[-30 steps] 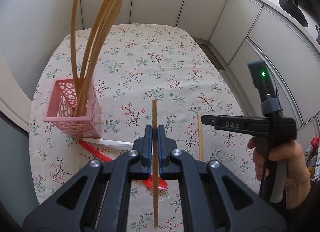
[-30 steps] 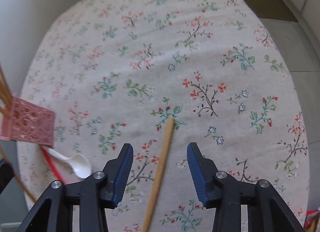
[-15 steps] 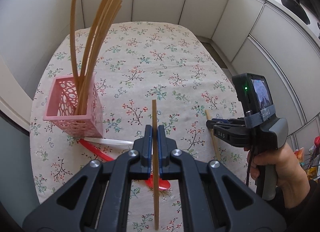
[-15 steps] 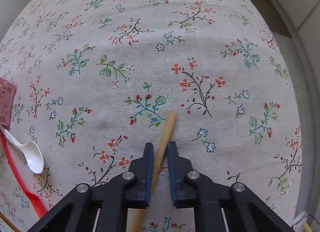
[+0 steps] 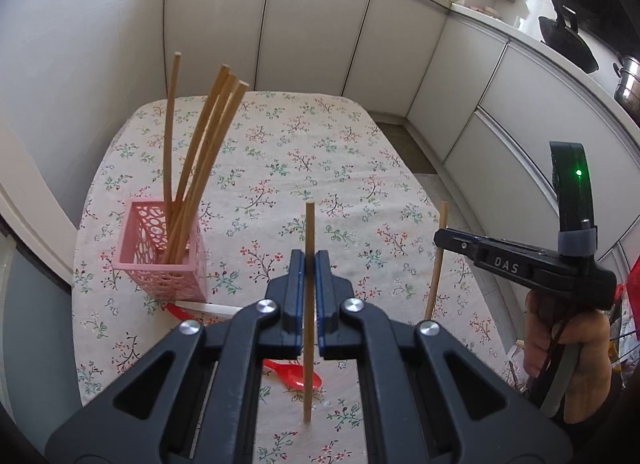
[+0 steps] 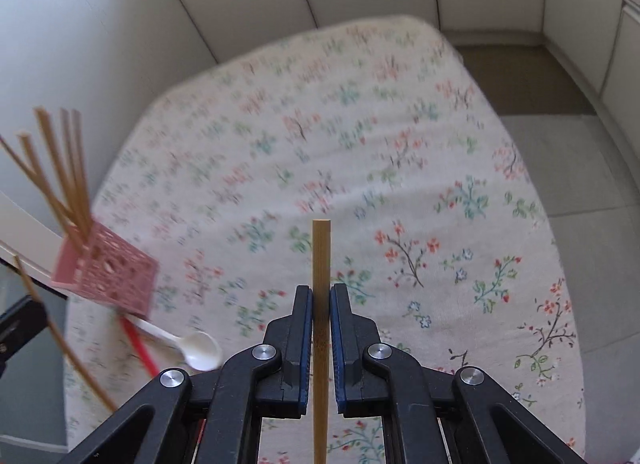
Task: Organize utensils
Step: 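Lift both chopsticks over the pink holder and lower them in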
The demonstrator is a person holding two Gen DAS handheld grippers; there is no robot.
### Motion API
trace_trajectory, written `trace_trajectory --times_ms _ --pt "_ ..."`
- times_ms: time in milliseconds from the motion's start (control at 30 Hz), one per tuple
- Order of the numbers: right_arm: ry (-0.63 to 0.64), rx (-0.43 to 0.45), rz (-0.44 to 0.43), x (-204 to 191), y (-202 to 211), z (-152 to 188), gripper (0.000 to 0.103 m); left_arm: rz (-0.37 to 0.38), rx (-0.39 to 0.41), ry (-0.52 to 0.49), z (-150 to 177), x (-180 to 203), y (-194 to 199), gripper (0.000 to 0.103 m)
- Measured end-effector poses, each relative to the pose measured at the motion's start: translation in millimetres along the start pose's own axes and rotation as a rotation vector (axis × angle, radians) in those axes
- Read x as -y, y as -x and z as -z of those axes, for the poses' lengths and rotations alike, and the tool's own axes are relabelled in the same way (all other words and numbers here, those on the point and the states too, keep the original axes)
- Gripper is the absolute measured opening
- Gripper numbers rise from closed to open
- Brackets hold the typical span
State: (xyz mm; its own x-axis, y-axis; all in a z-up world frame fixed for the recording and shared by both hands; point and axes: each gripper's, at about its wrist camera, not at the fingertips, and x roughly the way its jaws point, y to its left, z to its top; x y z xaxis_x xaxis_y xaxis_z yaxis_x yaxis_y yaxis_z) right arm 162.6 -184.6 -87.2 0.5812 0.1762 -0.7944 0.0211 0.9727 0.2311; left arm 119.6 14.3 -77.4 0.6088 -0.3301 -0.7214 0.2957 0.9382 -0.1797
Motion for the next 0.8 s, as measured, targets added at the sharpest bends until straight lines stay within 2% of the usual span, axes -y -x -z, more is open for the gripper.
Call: trace_trajectory --times_ms 333,533,633,800 --pt "0.055 0.257 -0.068 -19.0 81.9 -10.7 0.007 0.013 0.191 -0.013 -10.2 8.8 58.2 0.006" --pt "0.066 0.370 -0.133 -32.7 109.7 -17.1 0.007 0.017 0.309 -0.006 -19.2 6.3 92.6 0.006" --pt "0.079 0.413 -0.153 -43.6 116.7 -18.7 0.007 -0.031 0.388 0.000 -24.7 -2.5 109.5 0.006" --pt "0.094 0.429 -0.186 -58.0 113.5 -21.1 0.007 -0.183 0.500 0.010 -33.2 -20.7 121.3 0.006"
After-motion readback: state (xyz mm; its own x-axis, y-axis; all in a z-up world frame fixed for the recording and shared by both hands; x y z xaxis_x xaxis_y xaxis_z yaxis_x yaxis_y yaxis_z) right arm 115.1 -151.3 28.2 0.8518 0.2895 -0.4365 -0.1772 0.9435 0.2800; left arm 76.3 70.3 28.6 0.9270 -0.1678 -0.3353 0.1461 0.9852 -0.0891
